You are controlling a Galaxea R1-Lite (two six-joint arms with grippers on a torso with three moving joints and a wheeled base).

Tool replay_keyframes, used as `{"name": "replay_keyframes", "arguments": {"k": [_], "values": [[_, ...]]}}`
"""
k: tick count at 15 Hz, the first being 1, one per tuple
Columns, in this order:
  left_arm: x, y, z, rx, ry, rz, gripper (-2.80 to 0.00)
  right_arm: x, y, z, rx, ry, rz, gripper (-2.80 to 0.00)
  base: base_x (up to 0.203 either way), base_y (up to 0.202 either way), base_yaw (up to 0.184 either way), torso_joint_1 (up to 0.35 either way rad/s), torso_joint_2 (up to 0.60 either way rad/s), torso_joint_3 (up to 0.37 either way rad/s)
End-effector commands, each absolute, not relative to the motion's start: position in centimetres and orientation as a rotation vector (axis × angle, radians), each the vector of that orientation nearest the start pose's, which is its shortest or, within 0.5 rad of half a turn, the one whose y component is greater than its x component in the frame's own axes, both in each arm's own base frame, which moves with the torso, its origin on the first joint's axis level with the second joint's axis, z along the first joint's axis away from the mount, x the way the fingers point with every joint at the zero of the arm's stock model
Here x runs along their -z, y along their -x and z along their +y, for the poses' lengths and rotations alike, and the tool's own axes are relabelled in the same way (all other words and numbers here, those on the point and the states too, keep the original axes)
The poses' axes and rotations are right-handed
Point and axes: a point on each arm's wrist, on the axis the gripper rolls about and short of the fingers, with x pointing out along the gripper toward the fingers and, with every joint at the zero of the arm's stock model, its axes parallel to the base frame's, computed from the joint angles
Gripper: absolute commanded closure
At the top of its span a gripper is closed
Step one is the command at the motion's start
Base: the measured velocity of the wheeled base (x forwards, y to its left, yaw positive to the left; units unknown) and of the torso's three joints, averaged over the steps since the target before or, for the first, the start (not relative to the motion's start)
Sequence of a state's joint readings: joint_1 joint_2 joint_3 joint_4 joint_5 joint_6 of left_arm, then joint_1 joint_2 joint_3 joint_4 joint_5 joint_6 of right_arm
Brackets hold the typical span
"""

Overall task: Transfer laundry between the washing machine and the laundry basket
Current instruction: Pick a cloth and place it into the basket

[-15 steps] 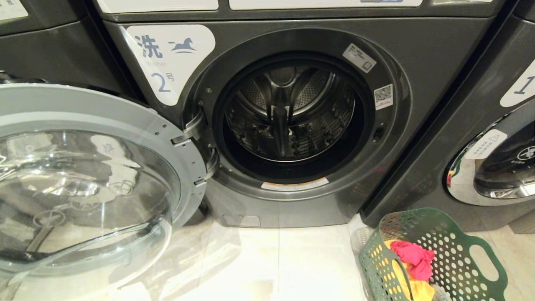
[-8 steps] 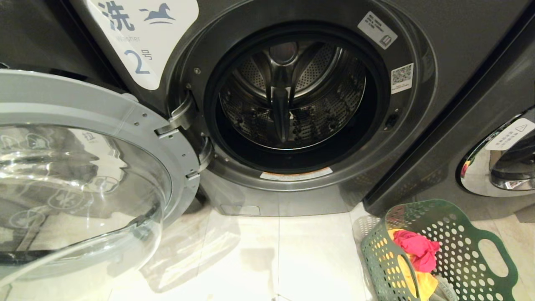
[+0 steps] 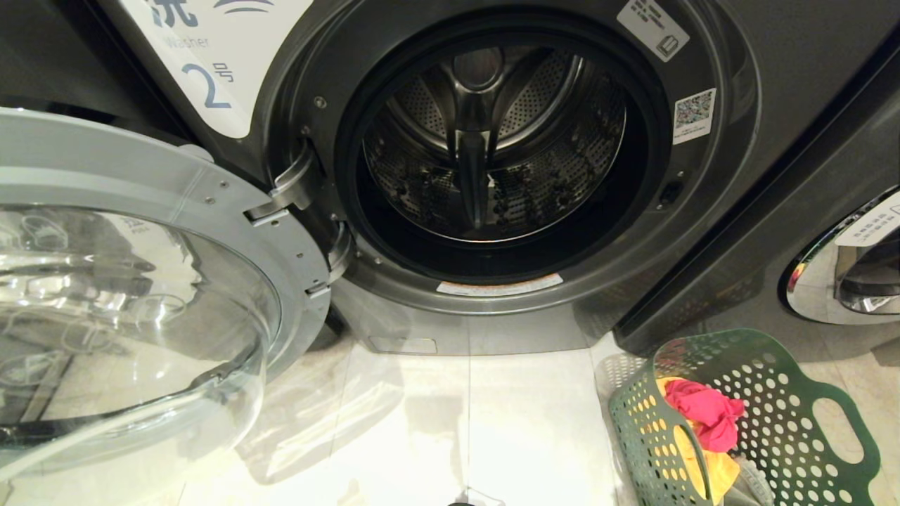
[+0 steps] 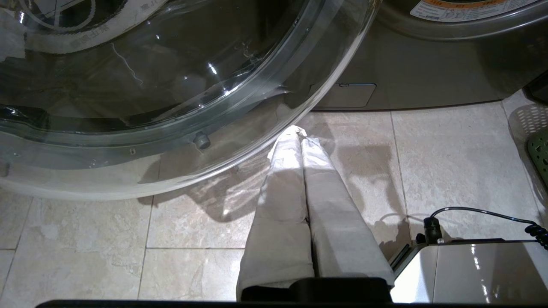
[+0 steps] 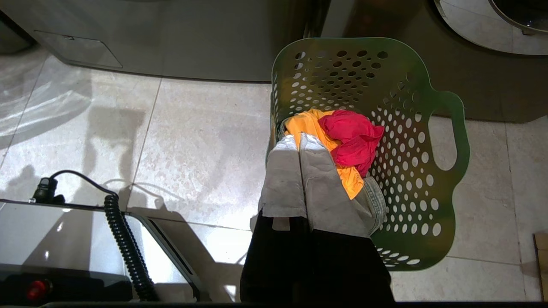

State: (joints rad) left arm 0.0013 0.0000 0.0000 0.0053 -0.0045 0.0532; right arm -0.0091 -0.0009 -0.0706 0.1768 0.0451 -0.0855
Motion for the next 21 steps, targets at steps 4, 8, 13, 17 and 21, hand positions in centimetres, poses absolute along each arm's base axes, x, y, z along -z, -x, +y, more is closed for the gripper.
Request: {"name": "replay_keyframes", "arguments": {"k": [4, 8, 13, 17, 21], "values": [[-7.49, 2.27, -0.01, 0.003, -0.055, 0.008, 0.00, -7.66, 2.92, 0.13, -0.042, 0.089, 0.106, 0.00, 0.000, 0.000, 0.000, 0.000, 0.00, 0.000], [-7.50, 2.27, -0.02, 0.005, -0.058, 0.006, 0.00, -7.66, 2.92, 0.13, -0.040, 0.085, 0.106, 0.00, 0.000, 0.000, 0.000, 0.000, 0.00, 0.000], [-7.50, 2.27, -0.01, 0.003, -0.055, 0.006, 0.00, -7.66, 2.92, 0.13, -0.040, 0.084, 0.106, 0.00, 0.000, 0.000, 0.000, 0.000, 0.00, 0.000], [-7.50, 2.27, -0.01, 0.003, -0.055, 0.006, 0.00, -7.66, 2.92, 0.13, -0.042, 0.087, 0.106, 0.00, 0.000, 0.000, 0.000, 0.000, 0.00, 0.000], [-7.50, 2.27, -0.01, 0.003, -0.054, 0.006, 0.00, -7.66, 2.92, 0.13, -0.042, 0.092, 0.106, 0.00, 0.000, 0.000, 0.000, 0.000, 0.00, 0.000]]}}
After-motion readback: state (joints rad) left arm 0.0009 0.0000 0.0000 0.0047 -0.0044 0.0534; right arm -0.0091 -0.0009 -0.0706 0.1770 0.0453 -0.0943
